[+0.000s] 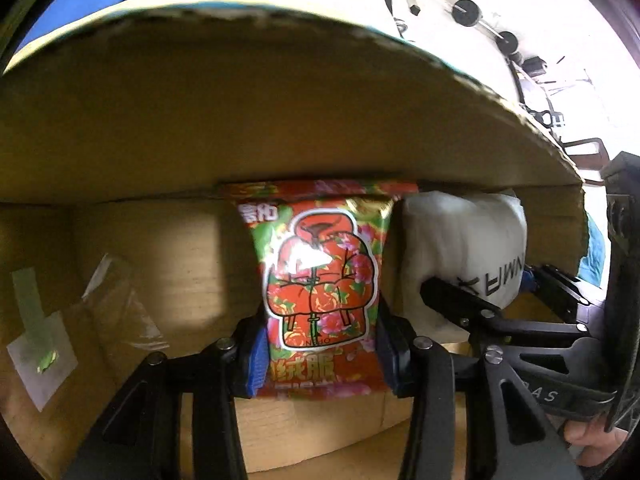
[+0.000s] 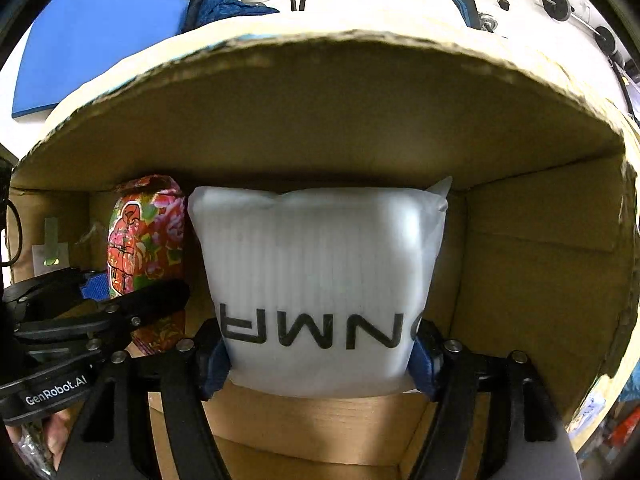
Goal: Organize snacks
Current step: 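Carry both packets into the cardboard box with both tools, then open both tools to release the packets in the box and withdraw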
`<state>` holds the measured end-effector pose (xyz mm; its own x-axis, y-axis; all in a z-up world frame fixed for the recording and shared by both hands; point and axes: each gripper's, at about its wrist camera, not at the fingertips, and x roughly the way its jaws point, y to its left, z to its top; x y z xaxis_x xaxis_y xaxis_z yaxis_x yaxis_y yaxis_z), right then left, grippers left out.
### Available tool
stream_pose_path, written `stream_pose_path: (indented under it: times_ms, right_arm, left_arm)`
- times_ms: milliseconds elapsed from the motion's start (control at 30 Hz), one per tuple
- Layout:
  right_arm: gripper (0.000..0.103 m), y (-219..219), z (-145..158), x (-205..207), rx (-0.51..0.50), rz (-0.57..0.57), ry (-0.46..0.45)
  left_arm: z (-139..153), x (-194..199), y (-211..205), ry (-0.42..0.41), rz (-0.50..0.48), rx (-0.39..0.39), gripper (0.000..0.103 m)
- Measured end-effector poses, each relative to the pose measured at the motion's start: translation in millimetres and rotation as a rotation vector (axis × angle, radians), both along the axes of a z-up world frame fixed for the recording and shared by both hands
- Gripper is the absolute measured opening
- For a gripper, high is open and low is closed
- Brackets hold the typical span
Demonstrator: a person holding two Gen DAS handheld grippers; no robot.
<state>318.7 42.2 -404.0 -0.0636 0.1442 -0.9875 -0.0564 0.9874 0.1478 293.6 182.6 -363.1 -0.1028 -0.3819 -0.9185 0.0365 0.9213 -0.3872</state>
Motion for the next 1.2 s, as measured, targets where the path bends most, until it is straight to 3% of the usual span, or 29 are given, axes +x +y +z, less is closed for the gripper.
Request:
stream_pose_path:
  times_ms: [267,467,600,667,733,967,1200]
  right_arm:
    - [0.077,-2.8,3.7,13.2,0.009,-0.022,0.025]
    - [0.081,-2.4,17.4,14.0,0.010,-0.024,0.007]
    - [0.090,-2.2,31.7,9.5,-0.002,-0.020,-0.017]
    - [0.103,-5.1,39.7,6.4,-0.034,-0.025,-0.037]
    - [0.103,-4.6,49.1,1.7,-0.039,-0.031,-0.056]
    - [0.103,-4.0,73.7,-42.9,-0.066,-0.019,-0.098]
    - [0.103,-1.6,92.1,-94.6,-0.060,-0.006,-0.166]
  left_arm:
    - [19.4,-0.4,-2.4,0.000,-0.013,0.070,0.044]
    - [36.9,-5.4,-3.3,-0.037,0.004,0.085,0.056]
    - [45.9,-8.4,10.2,-0.058,0.039,0.083,0.074]
    - [55.5,-11.6,20.6,-0.081,0.065,0.089,0.085]
    - [61.4,-17.2,32.2,-0.106,0.085,0.103,0.094]
    - [80.3,-48.1,43.1,-0.202,0.127,0.186,0.099]
    - [109.6,-85.2,39.5,-0.278,0.166,0.218,0.099]
